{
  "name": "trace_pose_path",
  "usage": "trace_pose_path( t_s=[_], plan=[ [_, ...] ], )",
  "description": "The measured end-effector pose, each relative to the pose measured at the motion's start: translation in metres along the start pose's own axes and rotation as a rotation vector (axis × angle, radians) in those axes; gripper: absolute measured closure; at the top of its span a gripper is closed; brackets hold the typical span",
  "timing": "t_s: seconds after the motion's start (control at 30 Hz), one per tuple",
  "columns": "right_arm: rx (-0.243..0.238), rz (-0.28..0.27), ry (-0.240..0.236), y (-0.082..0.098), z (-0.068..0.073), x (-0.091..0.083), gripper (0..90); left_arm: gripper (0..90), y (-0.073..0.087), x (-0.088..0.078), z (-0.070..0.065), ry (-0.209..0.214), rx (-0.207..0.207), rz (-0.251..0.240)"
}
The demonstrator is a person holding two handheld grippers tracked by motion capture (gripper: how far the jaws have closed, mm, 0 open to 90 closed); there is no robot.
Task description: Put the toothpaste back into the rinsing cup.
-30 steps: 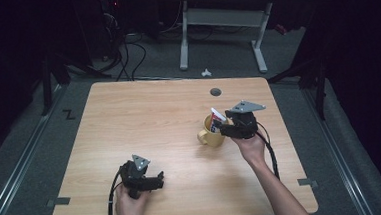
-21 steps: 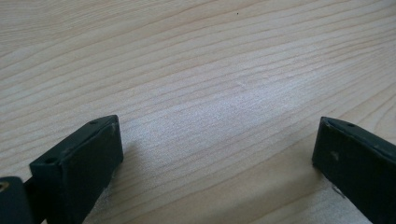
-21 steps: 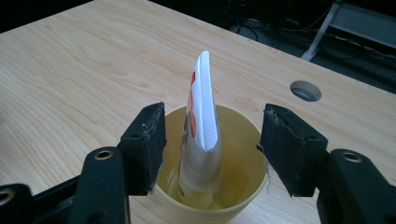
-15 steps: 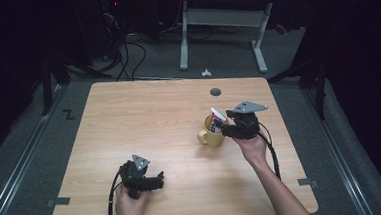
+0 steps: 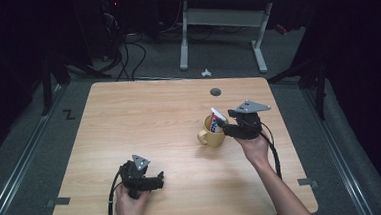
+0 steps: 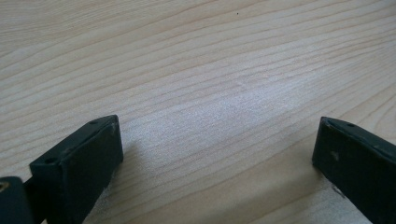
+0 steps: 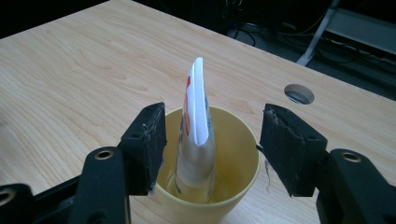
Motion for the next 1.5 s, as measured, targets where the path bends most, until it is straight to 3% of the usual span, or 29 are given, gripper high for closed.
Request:
trace_pose_path(
  t_s=[1.5],
  plan=[
    [0.035, -0.035, 0.019, 0.008, -0.012, -0.021, 41.1, 1.9, 0.0, 0.0, 0.0, 0.0, 0.0, 0.0]
  ],
)
Point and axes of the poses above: each handheld gripper's, and its own axes: x roughly forward along the jaws, y roughly out of its underside, z roughly to its left, the point moved 7 cm from there along x, roughly forward along the jaws, and after that the axes turned 10 degrees about x, right-handed, at the moved point
